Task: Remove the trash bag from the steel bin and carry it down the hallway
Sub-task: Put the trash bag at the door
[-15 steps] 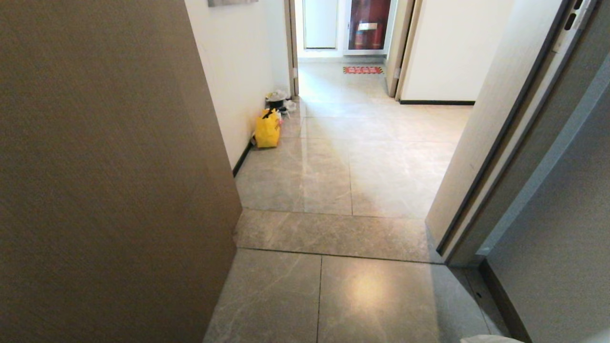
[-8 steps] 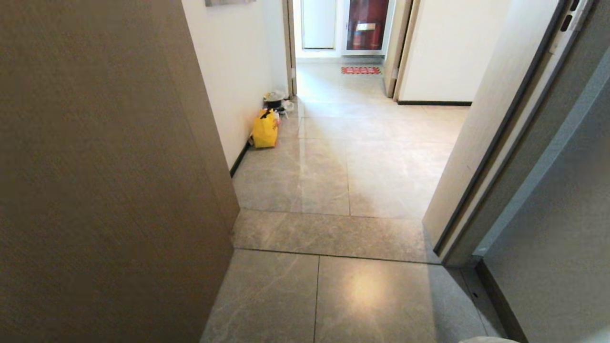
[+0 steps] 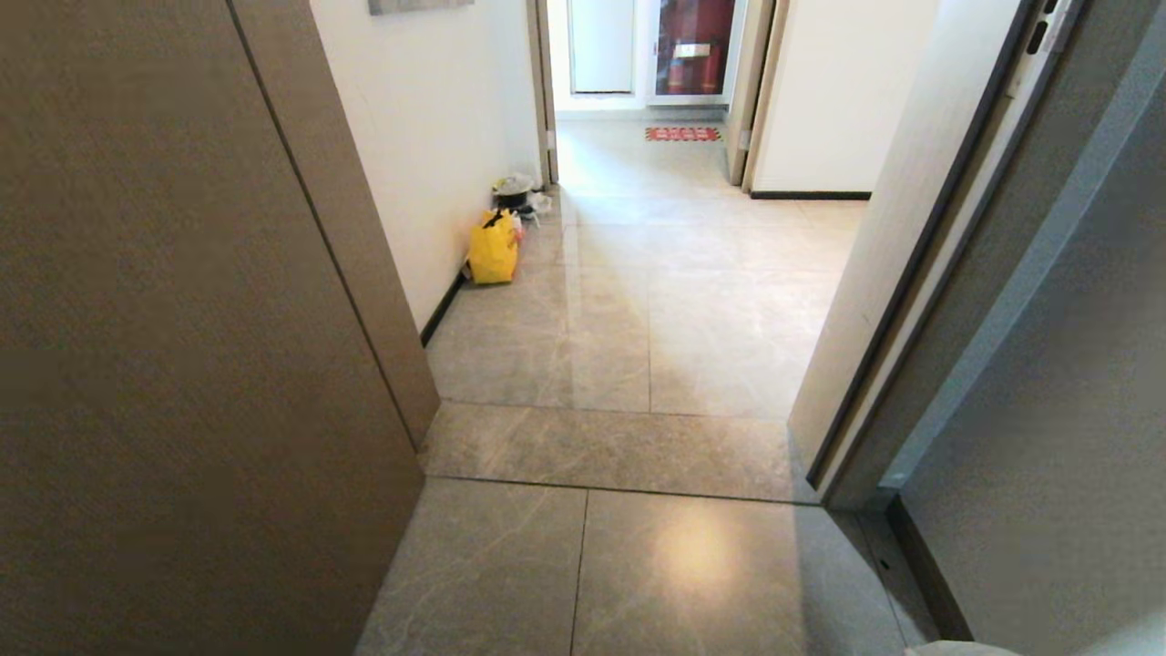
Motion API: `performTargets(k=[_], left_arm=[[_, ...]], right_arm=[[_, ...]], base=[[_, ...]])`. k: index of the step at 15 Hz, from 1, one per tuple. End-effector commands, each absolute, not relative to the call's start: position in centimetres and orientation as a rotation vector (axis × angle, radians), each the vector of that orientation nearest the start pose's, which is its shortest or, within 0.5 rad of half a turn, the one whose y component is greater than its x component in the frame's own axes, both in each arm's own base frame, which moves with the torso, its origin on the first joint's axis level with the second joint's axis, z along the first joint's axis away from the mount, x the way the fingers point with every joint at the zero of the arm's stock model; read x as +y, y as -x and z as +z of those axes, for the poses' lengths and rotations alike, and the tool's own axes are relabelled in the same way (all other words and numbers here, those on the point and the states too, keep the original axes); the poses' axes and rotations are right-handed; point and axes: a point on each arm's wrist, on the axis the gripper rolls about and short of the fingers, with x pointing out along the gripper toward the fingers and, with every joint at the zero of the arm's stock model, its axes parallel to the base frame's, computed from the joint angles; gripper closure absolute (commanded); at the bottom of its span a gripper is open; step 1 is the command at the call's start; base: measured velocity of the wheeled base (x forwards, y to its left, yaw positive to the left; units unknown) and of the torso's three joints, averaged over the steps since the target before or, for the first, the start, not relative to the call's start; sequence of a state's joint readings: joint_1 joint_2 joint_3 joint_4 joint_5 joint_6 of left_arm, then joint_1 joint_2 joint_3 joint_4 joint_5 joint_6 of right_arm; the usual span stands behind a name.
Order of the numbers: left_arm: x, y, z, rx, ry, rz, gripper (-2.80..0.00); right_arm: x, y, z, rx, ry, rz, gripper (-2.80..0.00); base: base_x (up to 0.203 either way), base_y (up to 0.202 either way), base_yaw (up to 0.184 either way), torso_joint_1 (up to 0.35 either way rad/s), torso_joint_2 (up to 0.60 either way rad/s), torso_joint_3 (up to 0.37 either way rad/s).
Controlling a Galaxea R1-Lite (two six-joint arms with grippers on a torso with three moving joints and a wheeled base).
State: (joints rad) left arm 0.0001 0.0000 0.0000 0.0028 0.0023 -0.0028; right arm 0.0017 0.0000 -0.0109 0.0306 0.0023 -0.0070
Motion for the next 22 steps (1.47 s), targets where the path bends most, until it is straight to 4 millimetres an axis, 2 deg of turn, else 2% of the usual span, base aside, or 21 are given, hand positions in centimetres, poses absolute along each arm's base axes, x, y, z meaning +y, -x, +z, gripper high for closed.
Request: performTargets(k=[1,10,22], left_arm=[[0.01,2.28,7.5,0.005,0.003,0.003,0.0],[0.01,2.28,7.5,0.005,0.003,0.003,0.0],[0.01,2.28,7.5,0.005,0.005,0.003,0.0]], right_arm=[[0.0,2.35,7.53,0.021,0.008,0.005,0.0],[0.0,2.36,7.53,0.02,0.008,0.005,0.0],[0.0,2.36,7.53,0.02,0.008,0.005,0.0]], base=[[0.0,0.0,0.0,0.0,0.0,0.0],[0.011,0.0,0.0,0.0,0.0,0.0],[0.19,0.0,0.001,0.003,0.0,0.002]])
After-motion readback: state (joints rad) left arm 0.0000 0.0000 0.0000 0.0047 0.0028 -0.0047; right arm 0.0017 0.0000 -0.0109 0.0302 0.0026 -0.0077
